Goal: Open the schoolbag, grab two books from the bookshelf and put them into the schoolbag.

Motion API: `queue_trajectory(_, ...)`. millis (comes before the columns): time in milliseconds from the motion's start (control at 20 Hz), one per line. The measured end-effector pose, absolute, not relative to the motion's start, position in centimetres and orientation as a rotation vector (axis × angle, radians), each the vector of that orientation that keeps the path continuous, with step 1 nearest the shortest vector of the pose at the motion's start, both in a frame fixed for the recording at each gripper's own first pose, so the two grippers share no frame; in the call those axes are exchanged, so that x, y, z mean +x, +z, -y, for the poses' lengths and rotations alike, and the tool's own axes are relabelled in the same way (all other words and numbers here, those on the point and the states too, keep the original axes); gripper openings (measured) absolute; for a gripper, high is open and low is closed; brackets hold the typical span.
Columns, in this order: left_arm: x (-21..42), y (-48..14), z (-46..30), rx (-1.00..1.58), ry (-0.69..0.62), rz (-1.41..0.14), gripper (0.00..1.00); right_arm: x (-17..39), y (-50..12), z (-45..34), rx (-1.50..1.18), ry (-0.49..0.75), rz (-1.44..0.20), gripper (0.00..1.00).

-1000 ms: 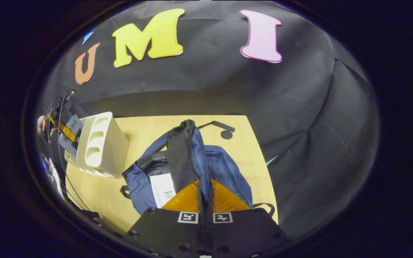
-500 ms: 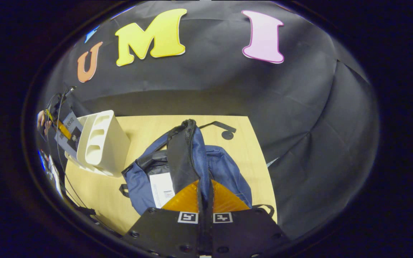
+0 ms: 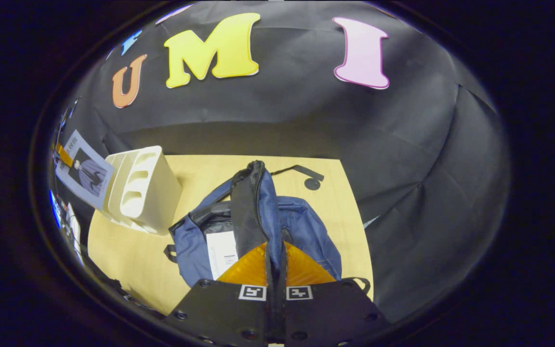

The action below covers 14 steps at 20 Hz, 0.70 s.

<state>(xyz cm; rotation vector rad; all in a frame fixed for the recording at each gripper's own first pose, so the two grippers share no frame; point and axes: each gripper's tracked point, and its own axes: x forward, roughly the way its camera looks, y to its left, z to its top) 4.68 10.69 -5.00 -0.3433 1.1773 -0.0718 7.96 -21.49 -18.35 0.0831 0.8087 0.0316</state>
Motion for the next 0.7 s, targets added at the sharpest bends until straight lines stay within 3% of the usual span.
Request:
queue_trajectory(50, 4.3, -4.2, -10.8, -0.367, -0.076, -1.153, 0.47, 7.9, -18.2, 21.3, 0.085, 0.035, -0.807, 0.00)
queue_trajectory(100, 3.9, -3.5, -10.2, -0.398, -0.091, -1.136, 0.43, 7.7, -18.2, 21.3, 0.087, 0.037, -0.806, 0.00)
queue_trajectory(400, 2.8, -0.8, -1.9, -0.680, -0.298, -1.014, 0.43, 7.4, -18.2, 21.3, 0.082, 0.029, -0.805, 0.00)
queue_trajectory(450, 2.6, -1.0, -0.5, -0.698, -0.335, -1.002, 0.47, 7.4, -18.2, 21.3, 0.072, 0.025, -0.801, 0.00)
queue_trajectory(700, 2.1, -2.5, 7.9, -0.771, -0.491, -0.974, 0.44, 7.3, -18.2, 21.1, 0.027, 0.019, -0.801, 0.00)
